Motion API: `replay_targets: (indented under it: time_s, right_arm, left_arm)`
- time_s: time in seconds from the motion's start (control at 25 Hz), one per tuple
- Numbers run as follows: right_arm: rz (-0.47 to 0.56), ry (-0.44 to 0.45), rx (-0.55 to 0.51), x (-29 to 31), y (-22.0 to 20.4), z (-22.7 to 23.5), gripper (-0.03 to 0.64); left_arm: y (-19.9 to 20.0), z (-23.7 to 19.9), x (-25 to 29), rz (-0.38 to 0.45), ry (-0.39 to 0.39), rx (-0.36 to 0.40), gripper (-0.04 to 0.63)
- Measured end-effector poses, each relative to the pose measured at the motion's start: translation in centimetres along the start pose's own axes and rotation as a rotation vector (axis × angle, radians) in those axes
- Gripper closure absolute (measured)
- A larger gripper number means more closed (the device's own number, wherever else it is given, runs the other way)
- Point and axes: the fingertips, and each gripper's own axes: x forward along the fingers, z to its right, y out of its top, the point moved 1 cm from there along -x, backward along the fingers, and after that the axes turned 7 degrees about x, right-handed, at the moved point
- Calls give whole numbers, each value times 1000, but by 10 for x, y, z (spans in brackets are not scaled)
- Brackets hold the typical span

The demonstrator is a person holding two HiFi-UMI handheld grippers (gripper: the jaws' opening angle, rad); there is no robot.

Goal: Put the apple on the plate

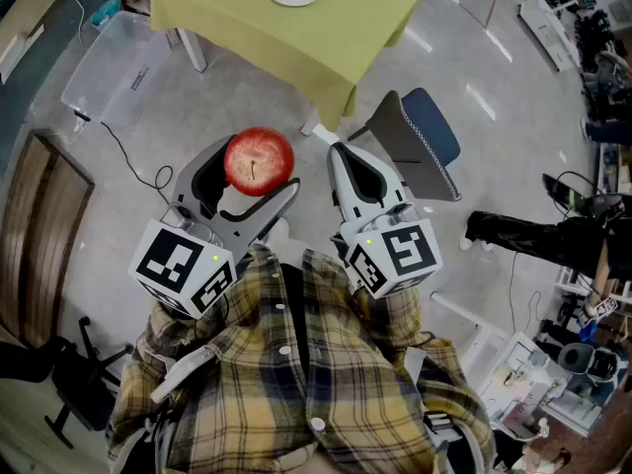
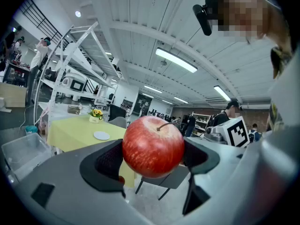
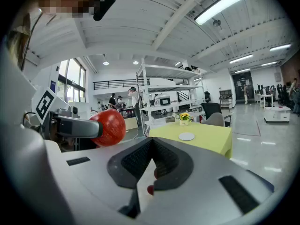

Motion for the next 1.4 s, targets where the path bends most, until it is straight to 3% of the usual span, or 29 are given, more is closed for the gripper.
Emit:
replay_targets:
  time_s: [0.52, 0.84, 1.16, 1.4]
  right_arm:
    - [5, -7, 15, -13, -2, 11, 620]
    - [4, -2, 42, -30, -7, 25, 620]
    - [-43, 18, 55, 1, -22, 16, 620]
    - [-61, -9, 56, 49, -14, 10, 620]
  left_arm:
    - [1, 12, 7, 11, 2, 5, 190]
    - [3, 13, 7, 11, 68, 10, 190]
    - [-5, -24, -7, 6, 122, -24, 190]
    - [7, -81, -6, 13, 127, -43, 190]
